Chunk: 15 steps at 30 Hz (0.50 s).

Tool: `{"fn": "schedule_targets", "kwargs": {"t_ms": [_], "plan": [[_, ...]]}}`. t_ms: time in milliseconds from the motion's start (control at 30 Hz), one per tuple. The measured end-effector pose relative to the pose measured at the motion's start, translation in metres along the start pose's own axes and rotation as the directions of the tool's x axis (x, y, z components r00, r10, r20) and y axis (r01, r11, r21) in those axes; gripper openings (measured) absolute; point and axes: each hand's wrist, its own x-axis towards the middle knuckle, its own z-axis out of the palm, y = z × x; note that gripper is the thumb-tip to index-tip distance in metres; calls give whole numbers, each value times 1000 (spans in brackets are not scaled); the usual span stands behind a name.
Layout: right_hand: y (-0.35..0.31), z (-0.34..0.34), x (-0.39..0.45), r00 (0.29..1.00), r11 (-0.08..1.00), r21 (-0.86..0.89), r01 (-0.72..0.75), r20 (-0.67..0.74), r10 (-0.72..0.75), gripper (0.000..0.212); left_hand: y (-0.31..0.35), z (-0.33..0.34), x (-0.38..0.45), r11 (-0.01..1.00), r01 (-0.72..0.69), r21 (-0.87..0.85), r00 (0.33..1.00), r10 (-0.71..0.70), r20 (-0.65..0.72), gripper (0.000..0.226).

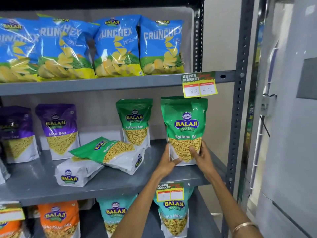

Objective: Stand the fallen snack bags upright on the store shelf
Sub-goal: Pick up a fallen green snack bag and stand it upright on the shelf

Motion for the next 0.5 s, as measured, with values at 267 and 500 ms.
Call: {"fn": "schedule_targets", "kwargs": {"t_ms": [267, 500], "plan": [[-26, 27, -65, 895, 929, -296, 223, -316, -315, 31, 27, -8, -54, 992, -84, -91, 941, 49, -336, 75], [-70, 117, -56, 931, 909, -207, 363, 128, -342, 8, 55, -73, -118, 957, -258, -130, 400, -17, -917, 32]]}}
